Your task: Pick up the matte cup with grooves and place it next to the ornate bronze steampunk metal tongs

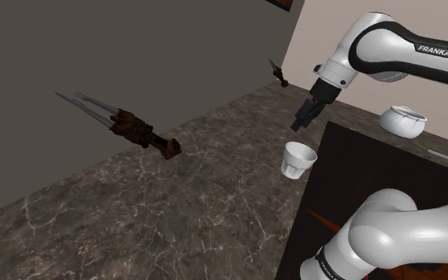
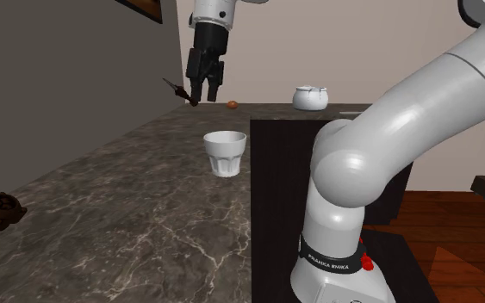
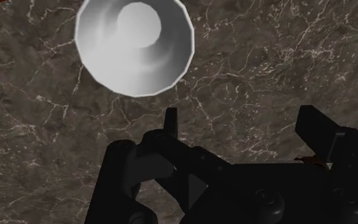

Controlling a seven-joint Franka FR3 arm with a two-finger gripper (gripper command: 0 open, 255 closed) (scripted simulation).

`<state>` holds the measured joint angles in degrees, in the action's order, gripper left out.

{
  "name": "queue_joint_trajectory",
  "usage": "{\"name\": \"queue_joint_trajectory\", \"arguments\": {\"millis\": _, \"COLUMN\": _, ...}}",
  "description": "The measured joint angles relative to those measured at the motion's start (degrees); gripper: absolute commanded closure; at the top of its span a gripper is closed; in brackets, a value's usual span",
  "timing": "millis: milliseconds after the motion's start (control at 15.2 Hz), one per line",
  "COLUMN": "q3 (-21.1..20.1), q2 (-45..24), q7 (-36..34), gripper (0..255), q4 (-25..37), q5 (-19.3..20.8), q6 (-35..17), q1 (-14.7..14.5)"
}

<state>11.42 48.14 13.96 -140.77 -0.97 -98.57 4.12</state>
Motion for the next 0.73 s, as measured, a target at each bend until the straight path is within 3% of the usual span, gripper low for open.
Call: {"name": "queue_joint_trajectory", "arguments": {"millis": 726, "q3": 14.8, "q2": -5.92, "q7": 12.92, "gripper": 0, "q4": -4.97, "q5": 7.0, "q6": -9.05, "q1": 4.95}}
